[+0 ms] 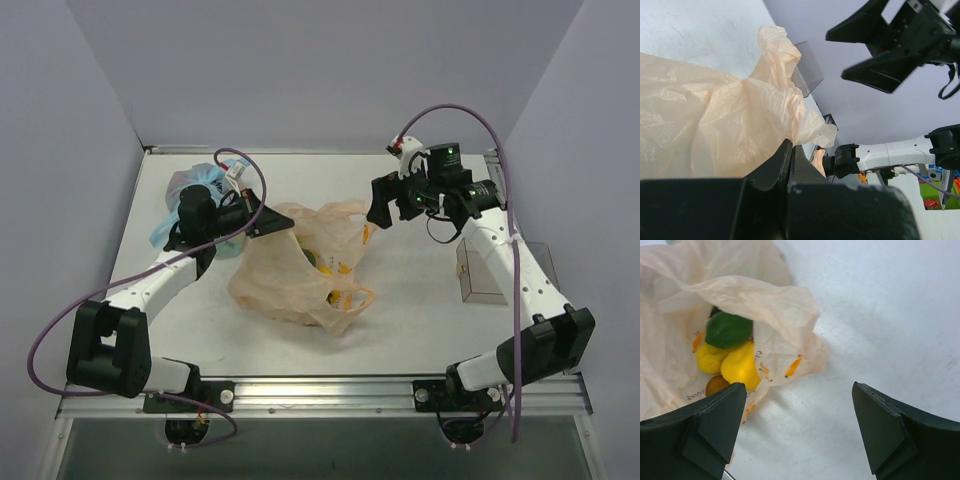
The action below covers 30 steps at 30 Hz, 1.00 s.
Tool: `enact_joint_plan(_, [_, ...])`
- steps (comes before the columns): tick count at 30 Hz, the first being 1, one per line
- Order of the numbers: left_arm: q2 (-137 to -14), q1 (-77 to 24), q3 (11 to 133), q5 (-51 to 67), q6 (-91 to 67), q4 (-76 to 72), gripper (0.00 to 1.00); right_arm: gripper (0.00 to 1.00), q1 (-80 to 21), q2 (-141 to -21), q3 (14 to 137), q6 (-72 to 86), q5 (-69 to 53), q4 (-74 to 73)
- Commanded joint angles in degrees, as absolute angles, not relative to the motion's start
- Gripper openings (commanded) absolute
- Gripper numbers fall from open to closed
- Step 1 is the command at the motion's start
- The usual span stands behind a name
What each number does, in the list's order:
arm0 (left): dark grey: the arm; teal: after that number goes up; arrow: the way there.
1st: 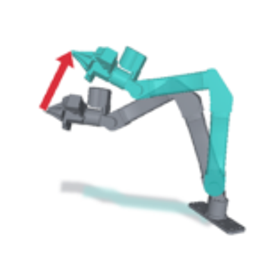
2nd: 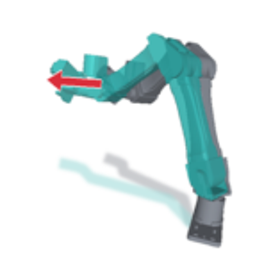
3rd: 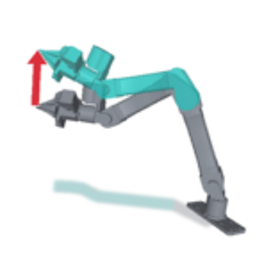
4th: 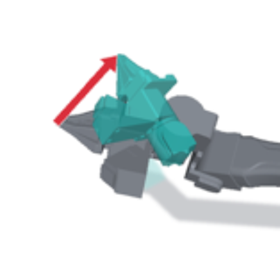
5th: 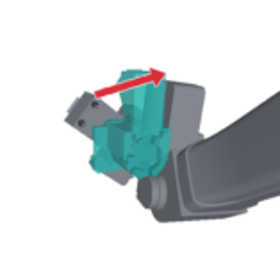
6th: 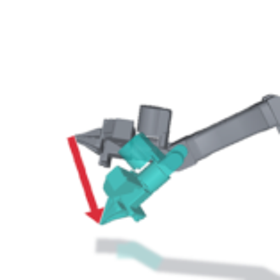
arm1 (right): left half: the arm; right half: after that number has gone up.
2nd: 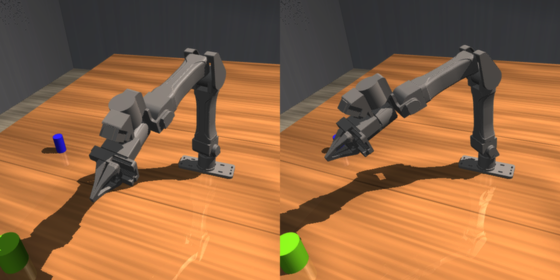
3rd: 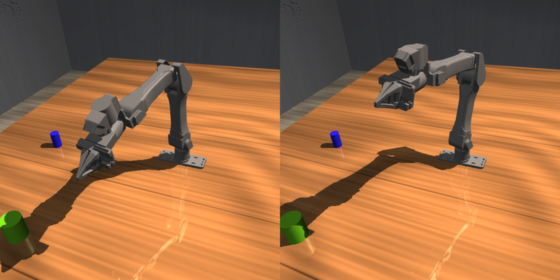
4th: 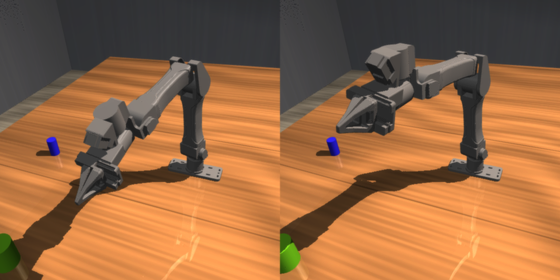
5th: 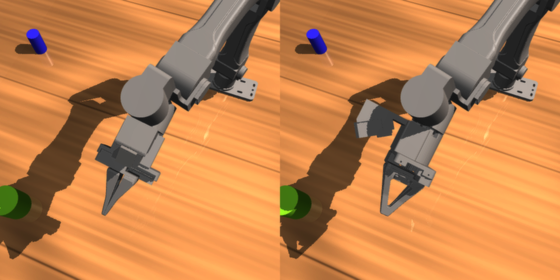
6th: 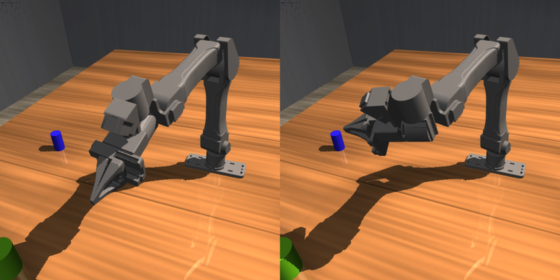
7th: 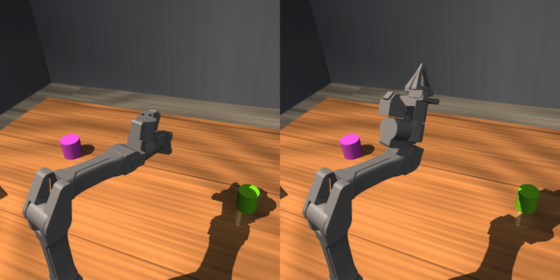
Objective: Place the fake fruits into the plastic bag and tie a complex knot
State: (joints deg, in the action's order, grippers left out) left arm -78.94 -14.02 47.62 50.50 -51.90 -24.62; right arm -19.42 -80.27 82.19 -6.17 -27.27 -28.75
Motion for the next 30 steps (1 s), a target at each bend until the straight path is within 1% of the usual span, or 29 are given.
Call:
enact_joint_plan(1, [-78.5,-13.6,48.3,51.8,-51.8,-28.2,0.0,0.89,-16.8,-84.5,81.7,-7.6,-27.9,-28.1])
enact_joint_plan(9, [-78.4,-13.6,48.6,52.2,-51.5,-28.3,0.0,0.76,-15.6,-92.0,81.6,-5.2,-32.9,-22.6])
enact_joint_plan(12, [-78.4,-13.7,48.5,52.4,-51.4,-28.3,0.0,0.65,-15.6,-94.0,81.5,-3.4,-34.8,-20.6])
enact_joint_plan(13, [-78.5,-13.6,48.5,52.3,-51.3,-28.3,0.0,0.56,-15.7,-94.7,81.6,-2.9,-35.2,-20.1])
enact_joint_plan(15, [-78.5,-13.7,48.5,52.3,-51.2,-28.3,0.0,0.49,-15.7,-95.2,81.9,-2.6,-36.5,-20.1])
enact_joint_plan(19, [-78.7,-13.6,48.8,52.2,-51.2,-28.3,0.0,0.29,-15.6,-94.5,81.0,-2.6,-39.5,-20.2])
enact_joint_plan(20, [-78.8,-13.6,49.0,52.2,-51.2,-28.3,0.0,0.26,-15.7,-94.3,80.9,-2.5,-40.0,-20.4])
enact_joint_plan(21, [-79.0,-13.6,49.0,52.1,-51.2,-28.3,0.0,0.13,-15.7,-94.0,80.3,-2.6,-40.4,-20.5])
enact_joint_plan(22, [-79.1,-13.6,49.1,52.1,-51.3,-28.3,0.0,0.05,-15.7,-93.4,80.1,-2.7,-40.6,-20.7])
enact_joint_plan(23, [-79.1,-13.6,49.2,52.0,-51.3,-28.3,0.0,0.0,-15.7,-93.1,79.9,-2.6,-40.6,-20.6])
enact_joint_plan(30, [-77.9,-12.7,49.7,51.9,-50.5,-28.0,0.0,0.0,-14.5,-88.8,78.6,-0.4,-41.6,-21.0])
